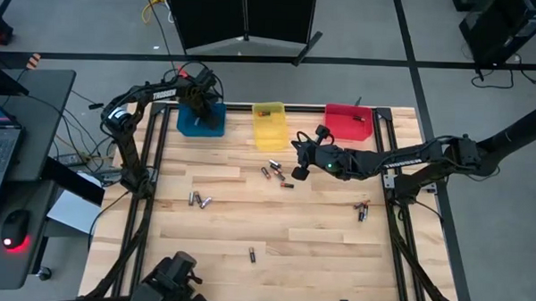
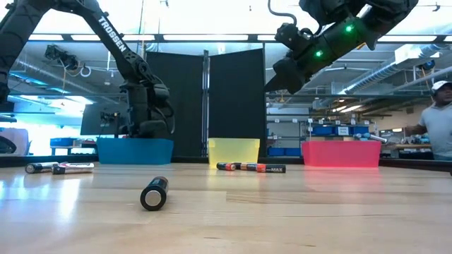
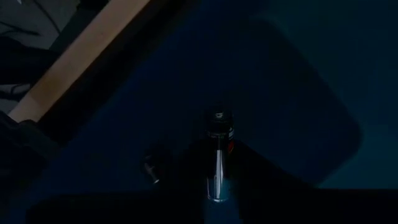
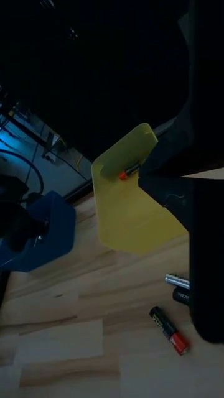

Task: Sort batteries
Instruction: Put the silver battery into the blue bin, then put the middle black red battery into the yellow bin

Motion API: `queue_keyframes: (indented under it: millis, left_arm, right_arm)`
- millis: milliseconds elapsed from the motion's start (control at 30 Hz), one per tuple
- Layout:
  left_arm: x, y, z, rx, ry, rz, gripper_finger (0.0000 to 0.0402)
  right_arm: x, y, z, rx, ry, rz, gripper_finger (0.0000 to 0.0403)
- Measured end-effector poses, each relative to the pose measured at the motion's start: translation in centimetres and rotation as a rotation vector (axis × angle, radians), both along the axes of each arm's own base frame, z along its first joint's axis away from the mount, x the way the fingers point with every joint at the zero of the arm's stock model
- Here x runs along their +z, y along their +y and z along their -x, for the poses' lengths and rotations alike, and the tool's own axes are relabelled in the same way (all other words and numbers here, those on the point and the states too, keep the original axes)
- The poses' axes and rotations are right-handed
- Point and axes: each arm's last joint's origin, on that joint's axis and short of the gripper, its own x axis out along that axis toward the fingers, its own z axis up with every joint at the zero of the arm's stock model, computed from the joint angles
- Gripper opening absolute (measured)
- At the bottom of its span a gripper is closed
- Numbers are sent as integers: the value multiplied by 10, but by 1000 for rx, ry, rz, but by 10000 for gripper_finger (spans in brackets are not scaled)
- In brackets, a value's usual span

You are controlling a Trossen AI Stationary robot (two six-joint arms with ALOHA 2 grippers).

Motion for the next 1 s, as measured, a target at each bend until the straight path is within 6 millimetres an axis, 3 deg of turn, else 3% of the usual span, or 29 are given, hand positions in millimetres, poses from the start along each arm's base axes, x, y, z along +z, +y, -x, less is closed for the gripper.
queue_keyframes:
  millis: [200, 400, 533, 767, 900, 1000]
  left_arm:
    - [0, 0, 0, -12, 3, 1, 132]
    - [2, 1, -1, -20, 0, -6, 139]
    - [17, 4, -3, -30, -34, -66, 138]
    - [73, -14, -11, -92, -198, -367, 85]
    - [96, -39, -15, -147, -333, -521, 46]
    - [101, -63, -20, -218, -444, -585, 26]
  right_arm:
    - [0, 0, 0, 0, 0, 0, 13]
    - [0, 0, 0, 0, 0, 0, 21]
    - [0, 0, 0, 0, 2, 0, 19]
    - [0, 0, 0, -7, -10, -12, 14]
    - [0, -1, 0, -30, -52, -61, 13]
    - [-4, -2, 1, -5, -87, -120, 13]
